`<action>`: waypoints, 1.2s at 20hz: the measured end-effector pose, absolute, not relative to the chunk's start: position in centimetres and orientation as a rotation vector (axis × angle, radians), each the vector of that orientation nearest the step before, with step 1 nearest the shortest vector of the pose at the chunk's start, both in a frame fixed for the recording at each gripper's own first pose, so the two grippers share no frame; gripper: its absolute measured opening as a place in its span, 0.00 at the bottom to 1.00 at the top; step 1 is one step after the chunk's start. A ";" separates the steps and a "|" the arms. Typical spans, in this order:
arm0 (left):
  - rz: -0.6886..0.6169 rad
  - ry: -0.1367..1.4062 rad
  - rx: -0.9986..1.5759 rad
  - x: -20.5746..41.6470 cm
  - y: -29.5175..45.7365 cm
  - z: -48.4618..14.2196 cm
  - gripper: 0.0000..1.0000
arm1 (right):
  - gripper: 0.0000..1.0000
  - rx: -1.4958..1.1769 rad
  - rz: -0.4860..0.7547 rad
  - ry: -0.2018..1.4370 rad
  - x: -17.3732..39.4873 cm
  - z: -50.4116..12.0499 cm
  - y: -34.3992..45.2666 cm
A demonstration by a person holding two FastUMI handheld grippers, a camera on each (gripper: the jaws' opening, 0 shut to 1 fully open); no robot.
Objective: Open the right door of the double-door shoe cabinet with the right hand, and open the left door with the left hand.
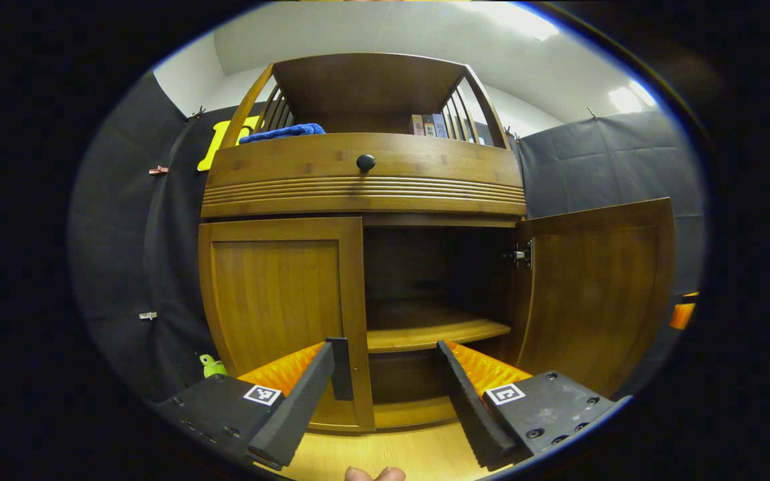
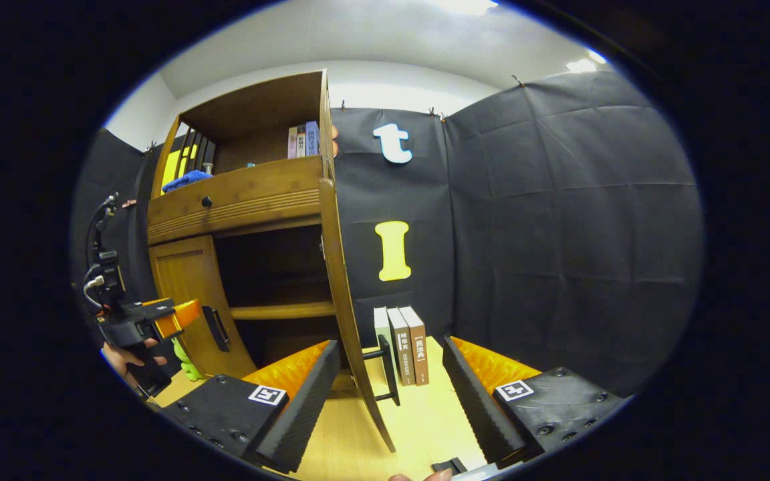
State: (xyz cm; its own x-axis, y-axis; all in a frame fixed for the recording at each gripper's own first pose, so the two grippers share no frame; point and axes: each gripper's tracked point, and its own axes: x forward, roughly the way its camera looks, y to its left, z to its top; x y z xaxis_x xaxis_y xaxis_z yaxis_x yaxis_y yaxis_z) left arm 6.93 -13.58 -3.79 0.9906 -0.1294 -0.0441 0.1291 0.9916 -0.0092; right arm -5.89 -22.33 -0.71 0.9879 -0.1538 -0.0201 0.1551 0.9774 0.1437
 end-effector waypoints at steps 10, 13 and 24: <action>-0.105 0.075 0.008 8.9 -10.6 -6.5 0.94 | 0.98 0.122 -0.064 -0.004 -5.5 0.5 -13.5; -0.088 0.095 0.007 10.1 -9.7 -8.1 0.95 | 0.98 0.111 -0.050 0.008 -4.6 0.3 -12.2; -0.029 0.138 0.033 18.6 -9.5 -12.7 0.75 | 0.98 0.114 -0.026 0.032 -1.4 0.1 -11.0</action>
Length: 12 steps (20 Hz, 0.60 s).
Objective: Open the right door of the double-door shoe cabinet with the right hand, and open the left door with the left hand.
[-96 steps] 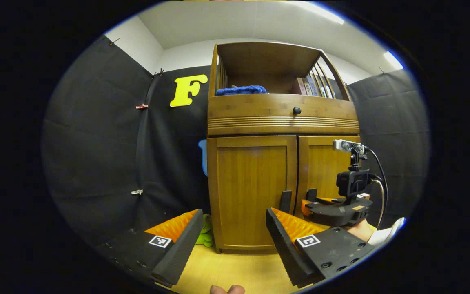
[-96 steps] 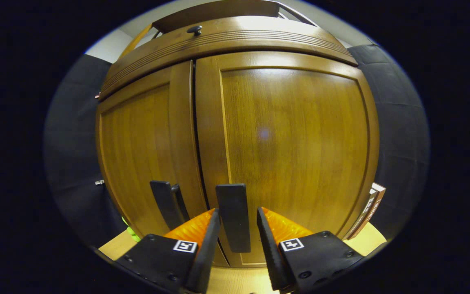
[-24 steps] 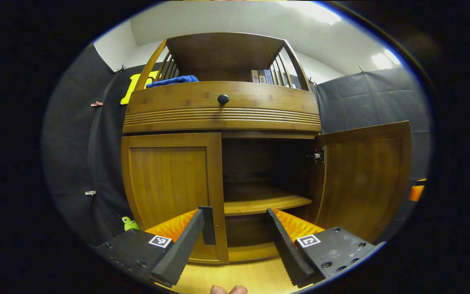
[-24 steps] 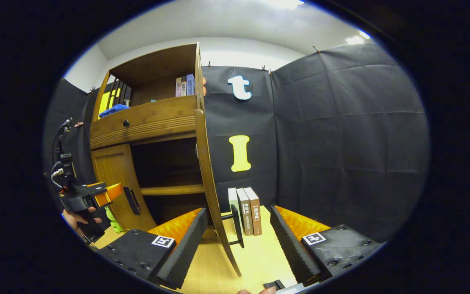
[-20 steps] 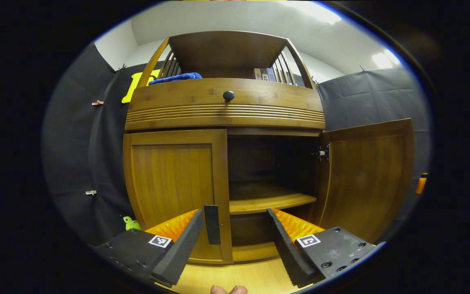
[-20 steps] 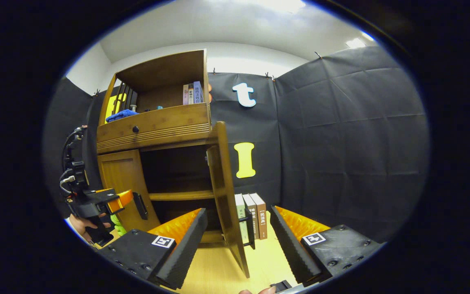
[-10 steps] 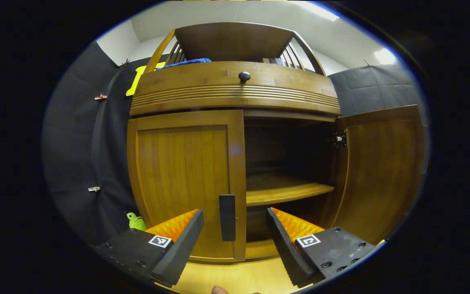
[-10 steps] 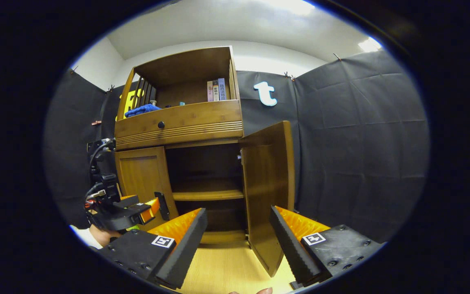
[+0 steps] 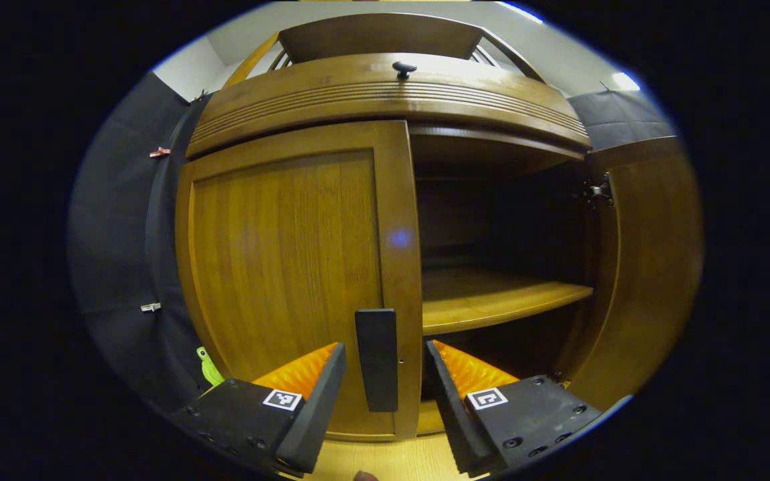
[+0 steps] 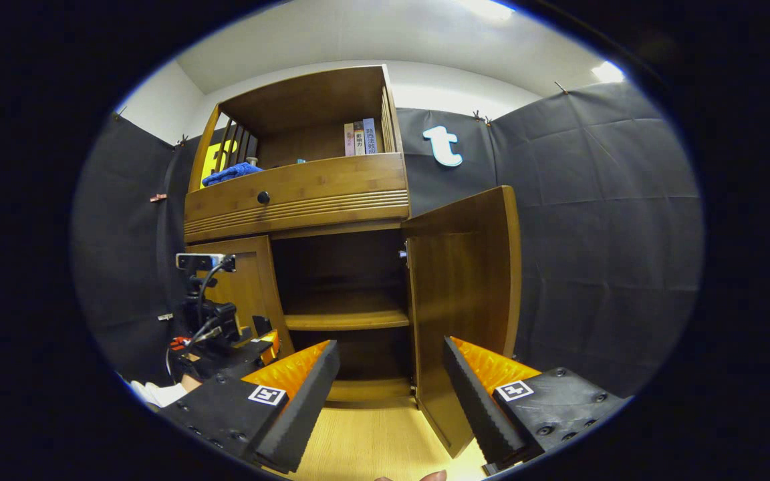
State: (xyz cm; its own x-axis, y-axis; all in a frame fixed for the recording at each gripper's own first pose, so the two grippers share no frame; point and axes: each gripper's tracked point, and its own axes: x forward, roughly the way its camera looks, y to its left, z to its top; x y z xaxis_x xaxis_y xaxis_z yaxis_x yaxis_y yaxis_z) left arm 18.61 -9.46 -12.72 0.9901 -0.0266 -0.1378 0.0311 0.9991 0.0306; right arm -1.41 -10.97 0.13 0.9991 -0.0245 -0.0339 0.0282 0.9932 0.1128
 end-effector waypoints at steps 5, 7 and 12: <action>0.003 0.172 0.042 21.0 -9.2 -14.5 0.55 | 0.98 0.095 -0.024 0.049 -0.9 -0.3 -11.2; 0.007 0.159 0.046 21.2 -9.3 -14.5 0.39 | 0.98 0.094 -0.025 0.050 -0.9 -0.3 -11.4; -0.003 0.196 0.014 20.5 -9.1 -14.7 0.34 | 1.00 0.101 -0.040 0.052 -1.1 -0.4 -12.3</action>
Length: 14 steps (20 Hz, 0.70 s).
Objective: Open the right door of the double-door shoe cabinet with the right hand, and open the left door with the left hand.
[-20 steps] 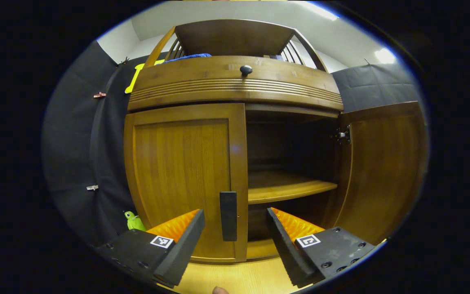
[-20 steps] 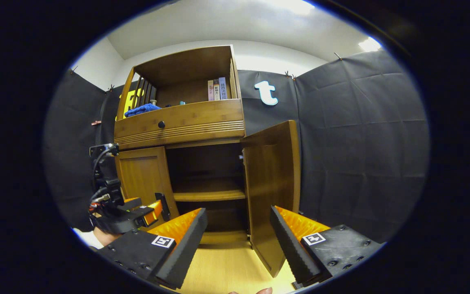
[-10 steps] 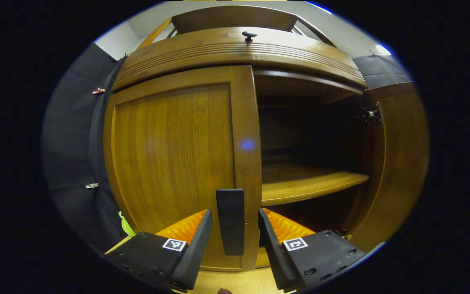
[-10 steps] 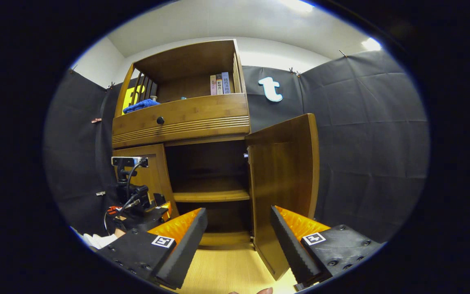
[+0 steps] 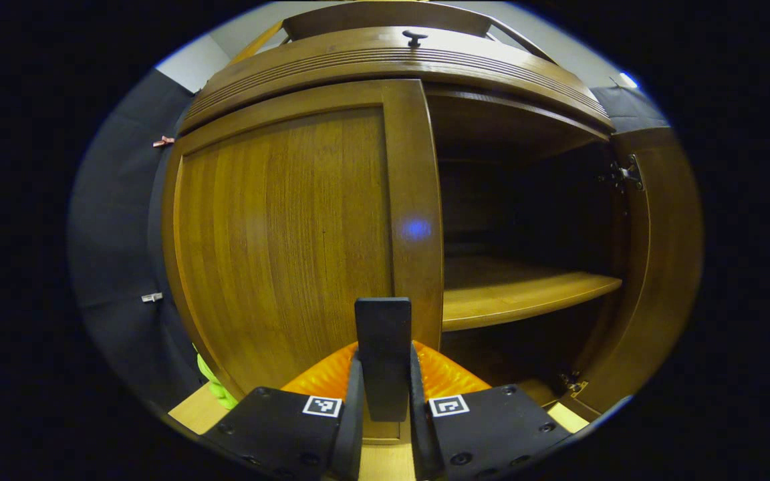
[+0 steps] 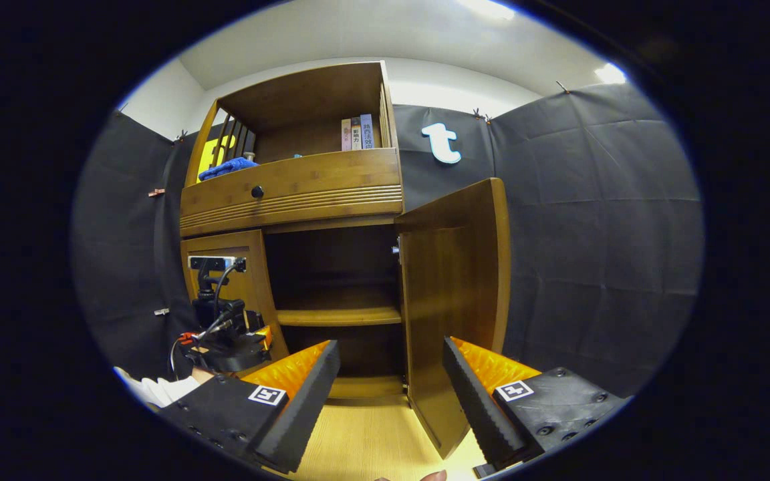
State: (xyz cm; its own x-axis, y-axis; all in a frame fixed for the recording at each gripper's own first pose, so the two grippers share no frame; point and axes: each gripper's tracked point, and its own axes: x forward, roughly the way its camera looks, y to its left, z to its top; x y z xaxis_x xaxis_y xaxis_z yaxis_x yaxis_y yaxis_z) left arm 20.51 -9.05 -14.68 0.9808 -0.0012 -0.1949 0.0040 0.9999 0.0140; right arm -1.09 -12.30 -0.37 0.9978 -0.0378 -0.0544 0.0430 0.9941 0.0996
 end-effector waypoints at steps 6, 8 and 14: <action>-0.031 0.219 0.024 16.4 -8.1 -14.4 0.31 | 0.98 0.115 -0.043 0.038 -1.8 -0.1 -12.8; -0.039 0.219 0.032 14.5 -7.5 -14.3 0.30 | 0.98 0.122 -0.037 0.038 -2.3 -0.2 -12.4; -0.026 0.231 0.007 9.7 -4.9 -14.1 0.28 | 1.00 0.124 -0.007 0.026 -3.1 0.5 -10.7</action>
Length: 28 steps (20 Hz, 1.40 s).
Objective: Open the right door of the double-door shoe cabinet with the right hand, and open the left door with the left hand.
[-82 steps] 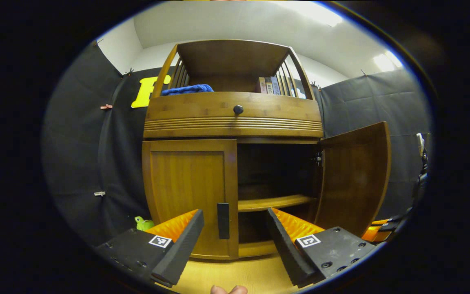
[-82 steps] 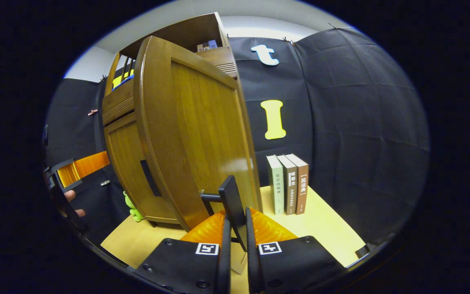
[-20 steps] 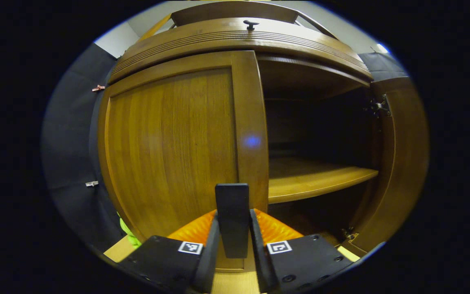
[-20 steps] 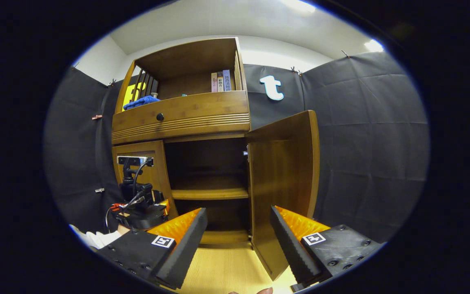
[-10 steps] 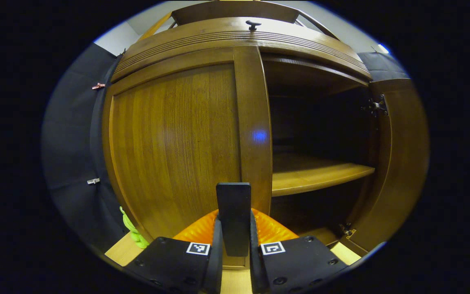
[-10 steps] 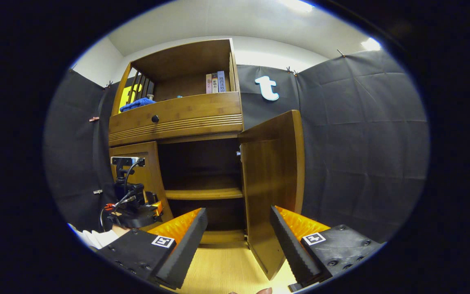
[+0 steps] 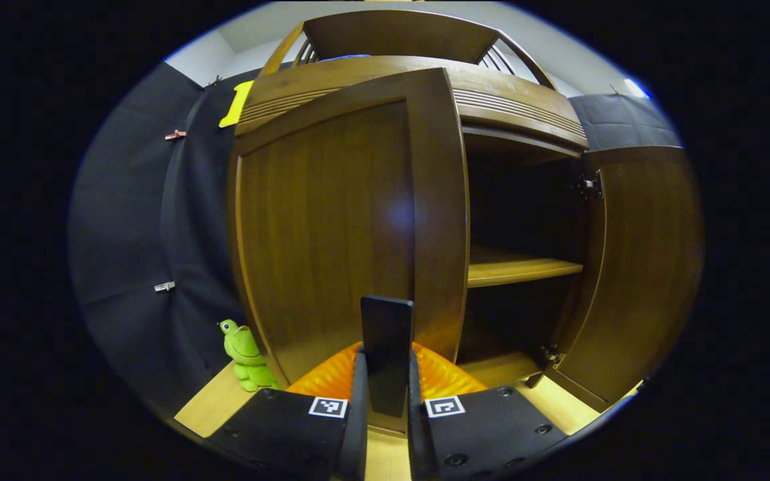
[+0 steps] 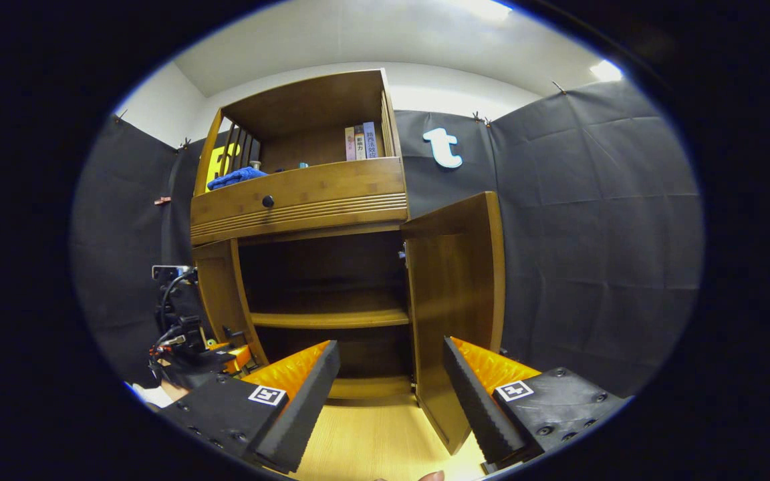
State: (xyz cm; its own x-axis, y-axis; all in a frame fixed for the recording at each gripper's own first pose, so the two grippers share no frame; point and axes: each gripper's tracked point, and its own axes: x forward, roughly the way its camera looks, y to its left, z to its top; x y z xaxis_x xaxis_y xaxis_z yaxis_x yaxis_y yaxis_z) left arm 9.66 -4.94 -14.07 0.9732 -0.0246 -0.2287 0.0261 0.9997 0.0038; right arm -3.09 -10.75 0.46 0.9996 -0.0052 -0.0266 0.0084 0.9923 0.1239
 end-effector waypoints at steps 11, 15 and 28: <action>0.025 0.233 0.018 3.3 0.8 -14.0 0.24 | 1.00 0.129 0.037 0.042 -2.5 -0.2 -8.0; 0.053 0.229 0.017 2.0 3.0 -14.0 0.23 | 0.98 0.125 0.046 0.036 -2.6 -0.3 -7.7; 0.106 0.183 0.029 -0.5 10.6 -13.1 0.17 | 0.99 0.105 0.068 0.031 -2.8 -0.1 -3.9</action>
